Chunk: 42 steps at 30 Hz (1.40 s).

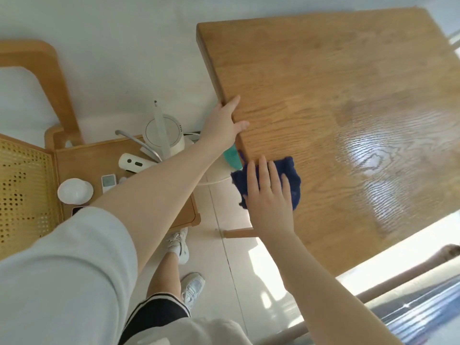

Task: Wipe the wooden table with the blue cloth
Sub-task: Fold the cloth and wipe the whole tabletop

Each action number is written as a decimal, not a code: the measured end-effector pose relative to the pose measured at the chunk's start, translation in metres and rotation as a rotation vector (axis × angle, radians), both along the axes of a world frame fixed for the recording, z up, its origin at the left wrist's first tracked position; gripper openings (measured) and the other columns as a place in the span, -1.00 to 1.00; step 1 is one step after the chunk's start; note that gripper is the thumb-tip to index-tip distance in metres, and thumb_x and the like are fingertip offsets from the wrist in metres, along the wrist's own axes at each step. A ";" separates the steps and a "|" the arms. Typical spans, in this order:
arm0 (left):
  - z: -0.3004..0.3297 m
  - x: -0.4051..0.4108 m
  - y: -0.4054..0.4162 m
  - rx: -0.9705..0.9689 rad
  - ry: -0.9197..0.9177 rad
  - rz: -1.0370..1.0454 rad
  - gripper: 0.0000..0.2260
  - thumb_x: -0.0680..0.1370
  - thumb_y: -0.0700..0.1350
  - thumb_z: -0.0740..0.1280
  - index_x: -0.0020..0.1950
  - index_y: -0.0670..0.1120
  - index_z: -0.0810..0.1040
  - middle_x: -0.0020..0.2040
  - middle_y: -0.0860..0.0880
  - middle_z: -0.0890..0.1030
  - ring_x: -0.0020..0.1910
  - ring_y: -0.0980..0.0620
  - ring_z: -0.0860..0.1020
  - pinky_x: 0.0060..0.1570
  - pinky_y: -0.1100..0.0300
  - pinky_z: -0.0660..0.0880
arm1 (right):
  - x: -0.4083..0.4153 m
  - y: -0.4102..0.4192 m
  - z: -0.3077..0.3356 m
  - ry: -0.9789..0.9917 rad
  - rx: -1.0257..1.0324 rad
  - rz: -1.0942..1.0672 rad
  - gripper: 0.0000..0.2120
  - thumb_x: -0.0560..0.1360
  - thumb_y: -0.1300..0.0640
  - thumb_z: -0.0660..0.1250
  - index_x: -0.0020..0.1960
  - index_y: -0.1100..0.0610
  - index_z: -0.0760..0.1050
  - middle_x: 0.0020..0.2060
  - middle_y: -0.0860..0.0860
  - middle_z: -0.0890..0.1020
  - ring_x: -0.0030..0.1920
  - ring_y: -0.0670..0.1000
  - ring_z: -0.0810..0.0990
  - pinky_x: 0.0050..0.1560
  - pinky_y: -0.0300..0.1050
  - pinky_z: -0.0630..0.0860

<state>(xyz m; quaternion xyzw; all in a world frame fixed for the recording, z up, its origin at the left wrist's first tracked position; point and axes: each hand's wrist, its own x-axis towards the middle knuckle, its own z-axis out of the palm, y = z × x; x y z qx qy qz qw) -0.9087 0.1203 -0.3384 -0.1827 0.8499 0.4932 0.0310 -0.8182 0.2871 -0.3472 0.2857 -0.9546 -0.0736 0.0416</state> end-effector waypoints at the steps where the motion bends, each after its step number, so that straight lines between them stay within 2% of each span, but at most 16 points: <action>1: -0.001 0.000 0.000 -0.015 -0.004 -0.009 -0.43 0.55 -0.03 0.30 0.51 0.01 0.15 0.46 -0.07 0.27 0.41 -0.03 0.29 0.33 0.17 0.22 | -0.011 -0.007 0.001 -0.028 -0.036 0.006 -0.30 0.37 0.11 0.45 0.39 0.27 0.24 0.36 0.23 0.38 0.34 0.19 0.39 0.23 0.15 0.42; 4: -0.001 0.002 0.000 -0.048 -0.014 -0.021 -0.43 0.56 -0.01 0.29 0.52 0.04 0.13 0.47 -0.06 0.26 0.41 -0.03 0.29 0.34 0.15 0.23 | -0.021 -0.015 0.004 -0.074 -0.115 -0.045 -0.24 0.31 0.12 0.49 0.40 0.31 0.25 0.39 0.28 0.31 0.36 0.21 0.36 0.27 0.08 0.40; 7: 0.002 0.002 0.004 -0.018 -0.015 -0.007 -0.43 0.56 -0.02 0.28 0.52 0.03 0.13 0.48 -0.04 0.25 0.42 -0.02 0.27 0.36 0.14 0.21 | 0.015 0.000 0.004 -0.036 -0.090 -0.185 -0.32 0.38 0.16 0.44 0.41 0.25 0.25 0.38 0.31 0.31 0.37 0.26 0.32 0.28 0.13 0.39; 10: 0.000 0.001 0.003 0.008 -0.017 -0.006 -0.44 0.57 -0.05 0.28 0.52 0.02 0.13 0.49 -0.01 0.23 0.44 0.00 0.25 0.39 0.16 0.17 | 0.076 0.029 0.002 -0.009 -0.039 -0.191 -0.54 0.50 0.26 0.19 0.40 0.18 0.31 0.38 0.26 0.34 0.37 0.27 0.32 0.30 0.27 0.30; 13: -0.006 -0.001 0.001 0.050 -0.016 0.031 -0.44 0.55 -0.05 0.31 0.50 0.04 0.17 0.49 0.00 0.24 0.44 -0.01 0.25 0.44 0.09 0.17 | 0.101 0.051 0.002 -0.024 -0.048 -0.114 -0.59 0.58 0.28 -0.06 0.34 0.19 0.39 0.36 0.20 0.40 0.32 0.22 0.38 0.25 0.19 0.37; 15: -0.006 -0.002 0.001 0.058 -0.013 0.035 -0.44 0.55 -0.05 0.31 0.50 0.05 0.17 0.50 -0.01 0.22 0.45 -0.01 0.24 0.45 0.06 0.16 | 0.089 0.053 0.003 -0.031 -0.099 -0.062 -0.60 0.55 0.28 0.06 0.37 0.24 0.31 0.35 0.19 0.41 0.31 0.20 0.42 0.23 0.13 0.41; 19: -0.010 -0.004 -0.004 -0.005 -0.014 -0.003 -0.45 0.56 -0.01 0.28 0.51 0.07 0.14 0.51 -0.03 0.20 0.46 -0.02 0.21 0.45 0.06 0.14 | 0.047 0.028 -0.003 -0.086 -0.171 -0.131 -0.30 0.34 0.21 0.42 0.41 0.27 0.24 0.38 0.16 0.36 0.36 0.15 0.37 0.31 0.09 0.33; 23: -0.006 0.002 -0.006 -0.209 -0.064 -0.141 -0.45 0.58 0.11 0.18 0.52 0.09 0.07 0.50 -0.12 0.17 0.45 -0.14 0.20 0.42 -0.04 0.19 | 0.044 0.012 -0.002 -0.068 -0.221 -0.289 -0.29 0.36 0.02 0.43 0.41 0.25 0.26 0.39 0.14 0.37 0.37 0.14 0.36 0.31 0.10 0.33; 26: 0.014 0.011 0.006 -0.482 -0.135 -0.203 -0.46 0.60 0.15 0.09 0.53 0.07 0.02 0.54 -0.18 -0.04 0.48 -0.21 0.04 0.40 -0.11 0.14 | 0.084 0.037 0.004 -0.027 -0.207 -0.439 -0.28 0.33 0.05 0.47 0.38 0.26 0.29 0.35 0.17 0.41 0.33 0.16 0.41 0.26 0.11 0.40; 28: 0.024 0.024 0.021 -0.592 -0.024 -0.343 -0.44 0.61 0.14 0.07 0.54 -0.01 0.00 0.54 -0.17 -0.09 0.50 -0.20 -0.03 0.43 -0.09 0.06 | 0.118 0.065 0.005 -0.050 -0.229 -0.487 -0.25 0.29 0.09 0.51 0.38 0.25 0.29 0.35 0.16 0.42 0.32 0.17 0.42 0.25 0.11 0.40; 30: 0.026 0.046 0.045 -0.540 0.135 -0.567 -0.43 0.61 0.15 0.04 0.54 -0.06 0.00 0.55 -0.11 -0.06 0.52 -0.12 -0.06 0.46 -0.04 -0.03 | 0.154 0.091 0.001 -0.096 -0.272 -0.541 -0.18 0.26 0.14 0.52 0.41 0.23 0.21 0.38 0.15 0.36 0.36 0.16 0.34 0.27 0.13 0.37; 32: 0.024 0.072 0.070 -0.506 0.205 -0.815 -0.43 0.60 0.16 0.02 0.54 -0.06 0.01 0.56 -0.05 -0.04 0.52 -0.05 -0.08 0.46 0.00 -0.07 | 0.176 0.101 -0.009 -0.134 -0.418 -0.618 -0.15 0.32 0.23 0.48 0.46 0.23 0.07 0.44 0.14 0.20 0.43 0.13 0.16 0.29 0.18 0.34; 35: 0.013 0.101 0.096 -0.549 0.260 -1.107 -0.38 0.56 0.24 0.03 0.52 -0.06 0.12 0.55 -0.08 0.03 0.52 -0.06 -0.03 0.45 0.00 -0.04 | 0.172 0.081 -0.027 -0.214 -0.894 -0.771 -0.38 0.51 0.22 0.18 0.48 0.22 -0.02 0.48 0.13 0.01 0.47 0.07 -0.01 0.45 0.08 0.11; 37: 0.009 0.108 0.106 -0.585 0.301 -1.214 -0.34 0.49 0.28 -0.05 0.49 -0.06 0.23 0.51 -0.12 0.17 0.50 -0.11 0.11 0.43 -0.02 0.03 | 0.156 0.069 -0.026 -0.186 -1.217 -0.853 -0.45 0.49 0.09 0.05 0.43 0.28 0.11 0.42 0.18 0.19 0.40 0.11 0.20 0.40 0.01 0.20; 39: 0.009 0.107 0.110 -0.655 0.322 -1.269 -0.32 0.45 0.30 -0.09 0.48 -0.02 0.25 0.49 -0.13 0.23 0.47 -0.13 0.19 0.42 -0.04 0.06 | 0.141 0.073 -0.023 -0.115 -1.430 -0.940 -0.62 0.48 0.11 0.10 0.23 0.27 0.22 0.13 0.18 0.36 0.08 0.10 0.42 0.11 -0.03 0.41; 42: 0.013 0.110 0.110 -0.784 0.304 -1.343 -0.28 0.42 0.38 -0.03 0.49 0.04 0.20 0.52 -0.12 0.14 0.49 -0.13 0.12 0.44 -0.06 0.07 | 0.105 0.108 -0.017 -0.116 -1.520 -1.162 -0.67 0.52 0.08 0.15 0.19 0.23 0.20 0.03 0.12 0.46 -0.04 0.07 0.50 -0.05 -0.03 0.47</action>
